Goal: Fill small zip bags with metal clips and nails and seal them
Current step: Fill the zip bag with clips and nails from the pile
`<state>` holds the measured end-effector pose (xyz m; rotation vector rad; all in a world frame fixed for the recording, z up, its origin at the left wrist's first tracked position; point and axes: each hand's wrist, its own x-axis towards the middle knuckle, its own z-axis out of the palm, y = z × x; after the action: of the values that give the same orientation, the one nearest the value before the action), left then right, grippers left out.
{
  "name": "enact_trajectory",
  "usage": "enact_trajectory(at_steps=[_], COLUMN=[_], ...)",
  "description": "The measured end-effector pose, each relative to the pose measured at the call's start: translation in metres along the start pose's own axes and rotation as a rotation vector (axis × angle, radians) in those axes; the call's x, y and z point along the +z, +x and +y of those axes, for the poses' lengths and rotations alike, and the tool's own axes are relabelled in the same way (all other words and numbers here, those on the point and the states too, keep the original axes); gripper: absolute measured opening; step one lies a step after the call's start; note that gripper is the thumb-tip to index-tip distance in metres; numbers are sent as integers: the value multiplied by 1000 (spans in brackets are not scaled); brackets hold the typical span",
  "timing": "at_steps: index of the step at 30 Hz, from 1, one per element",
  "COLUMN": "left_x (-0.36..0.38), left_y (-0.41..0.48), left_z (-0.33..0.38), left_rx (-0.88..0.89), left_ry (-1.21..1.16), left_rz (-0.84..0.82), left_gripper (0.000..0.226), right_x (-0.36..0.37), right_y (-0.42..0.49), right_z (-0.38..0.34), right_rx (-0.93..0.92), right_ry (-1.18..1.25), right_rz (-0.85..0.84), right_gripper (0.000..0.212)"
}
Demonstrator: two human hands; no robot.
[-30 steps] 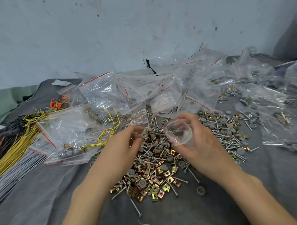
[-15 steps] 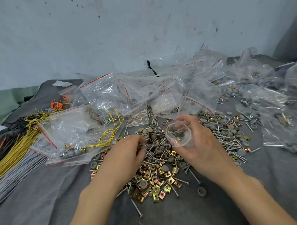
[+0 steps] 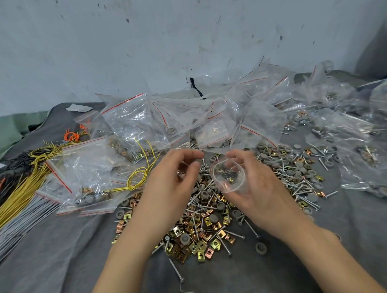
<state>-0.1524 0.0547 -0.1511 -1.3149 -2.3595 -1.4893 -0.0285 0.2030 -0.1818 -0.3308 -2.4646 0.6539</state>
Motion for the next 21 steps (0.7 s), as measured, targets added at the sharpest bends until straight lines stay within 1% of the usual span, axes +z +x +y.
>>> enact_trajectory(at_steps=[4, 14, 21], left_x=[5, 25, 23], left_y=[1, 3, 3], left_z=[12, 29, 26], left_rx=[24, 82, 94], left_ry=[-70, -70, -41], left_rz=[-10, -89, -94], left_gripper=[14, 28, 17], right_x=[0, -1, 0], right_y=[0, 0, 0], right_z=[-1, 0, 3], right_rx=[-8, -28, -35], right_ry=[-3, 59, 33], right_rz=[3, 30, 53], right_gripper=[54, 54, 49])
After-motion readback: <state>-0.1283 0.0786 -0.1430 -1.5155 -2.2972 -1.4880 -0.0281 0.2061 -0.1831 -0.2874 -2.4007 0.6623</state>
